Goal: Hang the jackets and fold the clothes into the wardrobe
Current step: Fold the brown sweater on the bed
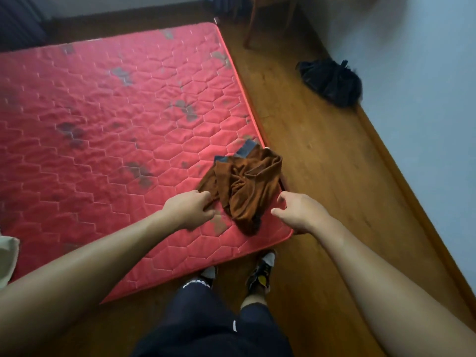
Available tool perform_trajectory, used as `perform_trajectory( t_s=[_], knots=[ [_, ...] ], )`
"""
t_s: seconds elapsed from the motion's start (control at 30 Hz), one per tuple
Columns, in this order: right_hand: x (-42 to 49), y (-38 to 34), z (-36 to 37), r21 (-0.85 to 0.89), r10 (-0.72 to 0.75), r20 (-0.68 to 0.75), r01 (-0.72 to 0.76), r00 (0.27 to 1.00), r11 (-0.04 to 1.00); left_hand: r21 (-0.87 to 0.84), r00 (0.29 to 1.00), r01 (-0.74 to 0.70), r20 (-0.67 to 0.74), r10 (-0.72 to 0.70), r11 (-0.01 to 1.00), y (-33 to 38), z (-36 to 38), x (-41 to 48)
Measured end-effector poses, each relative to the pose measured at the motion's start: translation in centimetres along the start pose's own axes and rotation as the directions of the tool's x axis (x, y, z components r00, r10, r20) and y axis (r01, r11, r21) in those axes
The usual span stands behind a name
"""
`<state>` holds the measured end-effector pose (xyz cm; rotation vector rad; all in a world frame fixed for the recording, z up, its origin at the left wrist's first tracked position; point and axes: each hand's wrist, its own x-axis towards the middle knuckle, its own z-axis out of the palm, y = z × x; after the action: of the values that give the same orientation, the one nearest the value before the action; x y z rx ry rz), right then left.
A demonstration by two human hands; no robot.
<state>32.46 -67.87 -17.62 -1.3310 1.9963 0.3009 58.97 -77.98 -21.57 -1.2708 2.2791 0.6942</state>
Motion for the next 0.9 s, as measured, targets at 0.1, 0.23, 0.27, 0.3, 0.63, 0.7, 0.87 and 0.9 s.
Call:
perform_trajectory(
  t_s=[0.1, 0.23, 0.27, 0.3, 0.63, 0.7, 0.87, 0.9],
  knots=[
    [4.4, 2.0, -1.8, -0.035, -0.077, 0.036, 0.078, 0.996, 0.996, -0.014, 0.996, 0.085, 0.002, -0.085, 0.996, 1.7, 0.3, 2.7],
    [9.9, 4.6, -3.6, -0.084, -0.133, 0.073, 0.139, 0.988, 0.987, -0.079, 0.988, 0.156, -0.002, -0.157, 0.985, 3.9, 0.9, 6.8],
    [11.2, 5.0, -3.8, -0.093, -0.141, 0.088, 0.149, 0.986, 0.984, -0.084, 0.986, 0.169, 0.007, -0.169, 0.982, 4.2, 1.2, 8.0],
    [12.5, 5.4, -3.9, -0.102, -0.148, 0.101, 0.158, 0.984, 0.982, -0.086, 0.983, 0.183, 0.022, -0.181, 0.979, 4.5, 1.6, 9.2],
    [27.3, 7.3, 0.6, -0.19, -0.186, 0.133, 0.209, 0.974, 0.959, -0.177, 0.977, 0.213, 0.062, -0.205, 0.961, 5.8, 9.1, 23.0],
    [30.1, 7.4, 2.3, -0.212, -0.186, 0.138, 0.213, 0.973, 0.954, -0.178, 0.976, 0.216, 0.07, -0.207, 0.96, 5.8, 11.0, 25.6],
    [36.4, 8.1, 6.3, -0.296, -0.186, 0.151, 0.224, 0.971, 0.929, -0.172, 0.977, 0.211, 0.076, -0.201, 0.962, 5.5, 15.7, 31.0],
    [37.5, 8.2, 6.9, -0.295, -0.171, 0.164, 0.214, 0.972, 0.931, -0.18, 0.978, 0.207, 0.073, -0.197, 0.962, 5.4, 16.5, 31.8]
  ],
)
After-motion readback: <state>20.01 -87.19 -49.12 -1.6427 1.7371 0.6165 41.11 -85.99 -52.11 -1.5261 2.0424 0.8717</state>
